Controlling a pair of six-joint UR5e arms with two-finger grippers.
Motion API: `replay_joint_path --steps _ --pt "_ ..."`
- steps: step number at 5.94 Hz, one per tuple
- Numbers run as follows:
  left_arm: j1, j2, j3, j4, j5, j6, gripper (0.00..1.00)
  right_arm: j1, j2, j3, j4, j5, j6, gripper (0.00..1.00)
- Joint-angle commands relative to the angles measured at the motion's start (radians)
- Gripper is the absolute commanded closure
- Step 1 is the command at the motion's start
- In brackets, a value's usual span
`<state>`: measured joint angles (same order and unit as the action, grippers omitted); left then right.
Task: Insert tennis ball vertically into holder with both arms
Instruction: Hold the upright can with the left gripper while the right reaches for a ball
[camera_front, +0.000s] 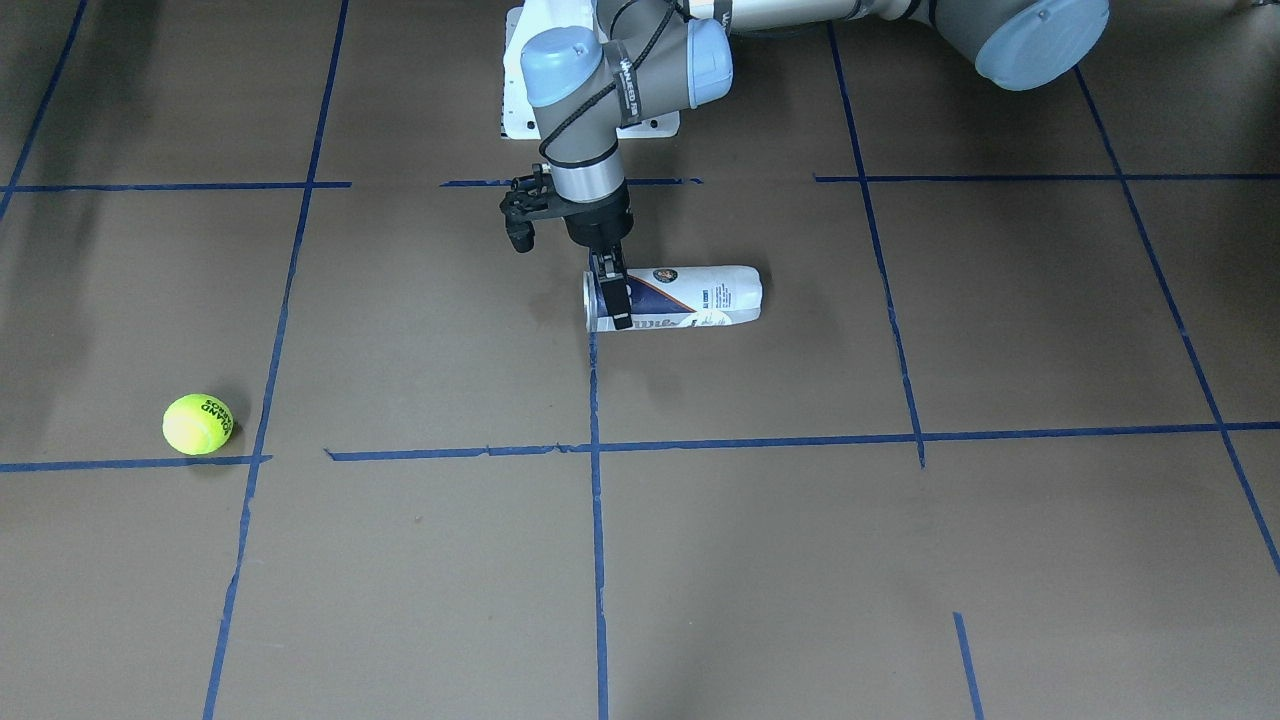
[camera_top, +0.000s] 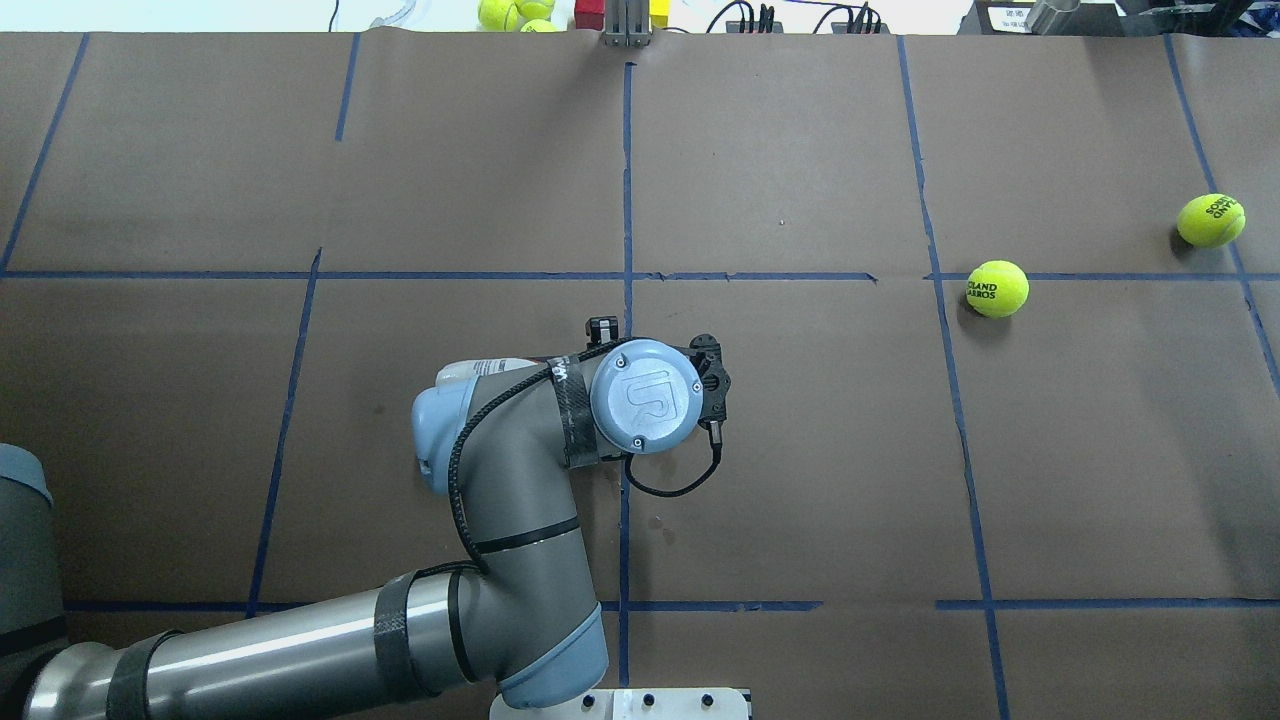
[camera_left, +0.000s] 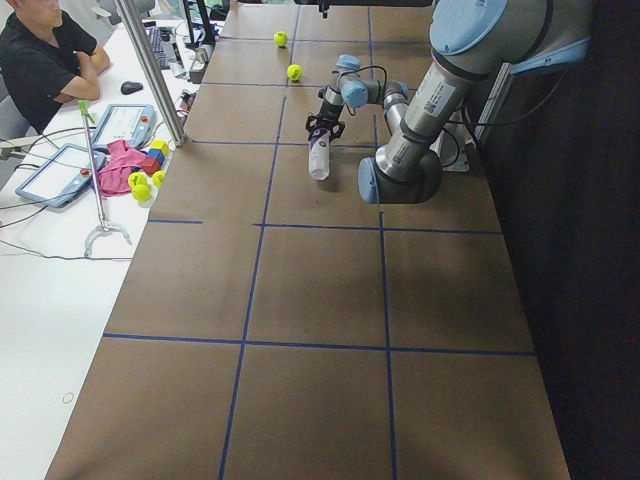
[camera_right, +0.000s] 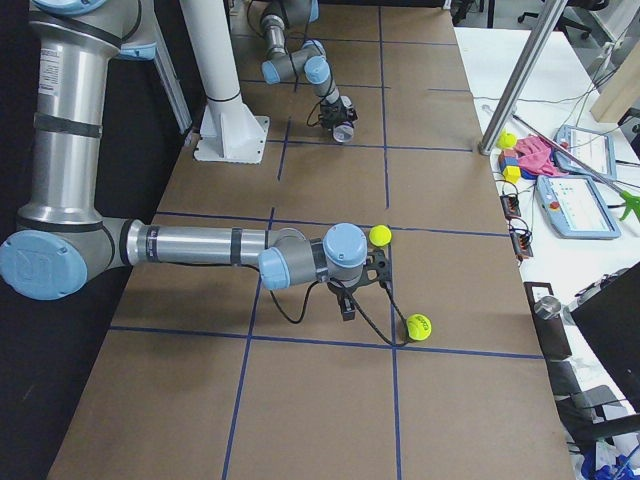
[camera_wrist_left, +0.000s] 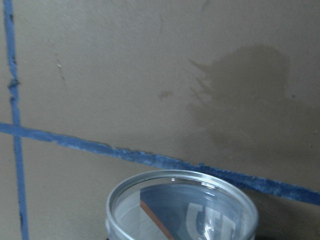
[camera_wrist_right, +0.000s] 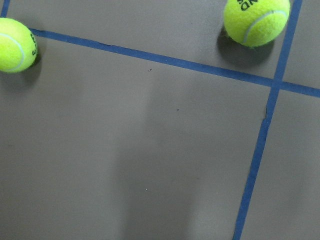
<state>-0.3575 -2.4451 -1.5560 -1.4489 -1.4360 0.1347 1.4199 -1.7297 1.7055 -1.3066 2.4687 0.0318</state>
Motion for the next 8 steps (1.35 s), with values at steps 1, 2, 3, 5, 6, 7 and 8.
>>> replay_joint_path --steps 1,2,3,5,6,7,8 --pt "-0.014 0.029 -0.166 -0.119 -0.004 -0.021 0.27 0.001 0.001 0.003 0.001 0.003 0.002 0.00" --pt "-0.015 0.067 -0.211 -0.259 -0.004 -0.068 0.27 -0.001 0.002 0.011 0.001 0.004 0.005 0.00" --pt "-0.021 0.080 -0.210 -0.425 -0.006 -0.149 0.26 -0.012 0.009 0.052 0.003 0.007 0.116 0.00" --pt "-0.021 0.217 -0.187 -0.913 -0.006 -0.303 0.26 -0.085 0.100 0.129 0.004 -0.002 0.433 0.00" --pt "-0.021 0.224 -0.185 -0.998 -0.007 -0.364 0.26 -0.119 0.145 0.152 0.004 -0.037 0.544 0.00" --pt "-0.020 0.222 -0.168 -1.087 -0.009 -0.386 0.26 -0.184 0.183 0.170 0.004 -0.122 0.633 0.00" --pt "-0.015 0.248 -0.095 -1.316 -0.011 -0.389 0.26 -0.237 0.221 0.172 0.003 -0.187 0.699 0.01"
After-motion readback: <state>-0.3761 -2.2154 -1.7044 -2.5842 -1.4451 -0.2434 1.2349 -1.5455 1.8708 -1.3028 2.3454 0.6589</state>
